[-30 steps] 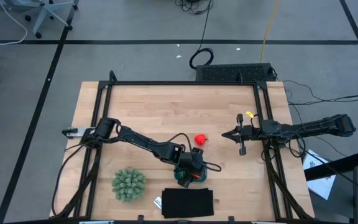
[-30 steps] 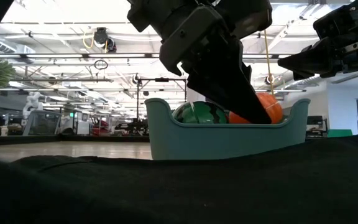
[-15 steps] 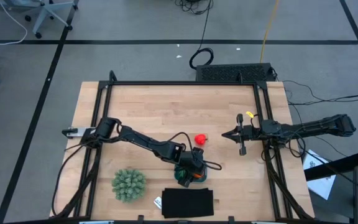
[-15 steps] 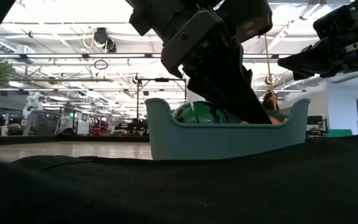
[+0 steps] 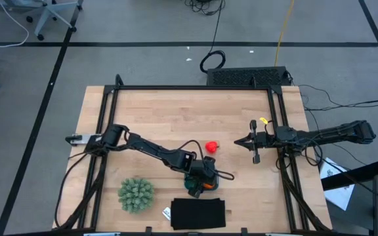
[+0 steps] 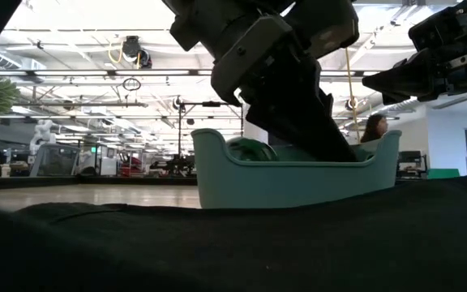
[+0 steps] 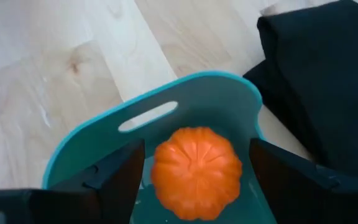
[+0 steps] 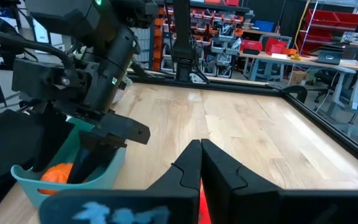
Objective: Pick and placing Produce into tupperware
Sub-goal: Put the red apple into the blue bin
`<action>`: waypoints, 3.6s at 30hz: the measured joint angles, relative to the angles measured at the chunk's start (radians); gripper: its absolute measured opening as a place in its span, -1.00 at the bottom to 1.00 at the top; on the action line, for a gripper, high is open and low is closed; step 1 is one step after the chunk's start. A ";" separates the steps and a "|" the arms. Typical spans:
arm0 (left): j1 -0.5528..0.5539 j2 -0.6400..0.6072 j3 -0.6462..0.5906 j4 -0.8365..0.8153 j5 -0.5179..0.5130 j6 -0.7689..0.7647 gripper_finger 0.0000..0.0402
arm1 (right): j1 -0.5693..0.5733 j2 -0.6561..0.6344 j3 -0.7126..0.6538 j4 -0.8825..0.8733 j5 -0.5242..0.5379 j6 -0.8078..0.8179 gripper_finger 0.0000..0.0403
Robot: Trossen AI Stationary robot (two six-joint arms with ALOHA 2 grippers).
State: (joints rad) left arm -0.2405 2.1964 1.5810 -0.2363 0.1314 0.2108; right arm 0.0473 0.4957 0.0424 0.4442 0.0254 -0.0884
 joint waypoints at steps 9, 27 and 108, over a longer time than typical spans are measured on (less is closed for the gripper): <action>-0.012 -0.075 0.019 -0.087 -0.045 0.003 0.48 | 0.000 0.000 0.000 0.000 0.000 0.002 -1.00; -0.015 -0.100 0.020 -0.148 -0.076 0.045 -0.94 | 0.000 0.000 0.000 0.000 0.000 0.002 -1.00; 0.227 -1.521 -1.473 0.771 -0.238 -0.022 -1.00 | 0.000 0.011 0.000 0.053 0.000 0.044 -1.00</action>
State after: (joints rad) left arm -0.0139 0.6753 0.1084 0.5344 -0.1070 0.1890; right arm 0.0475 0.5064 0.0423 0.4973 0.0252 -0.0448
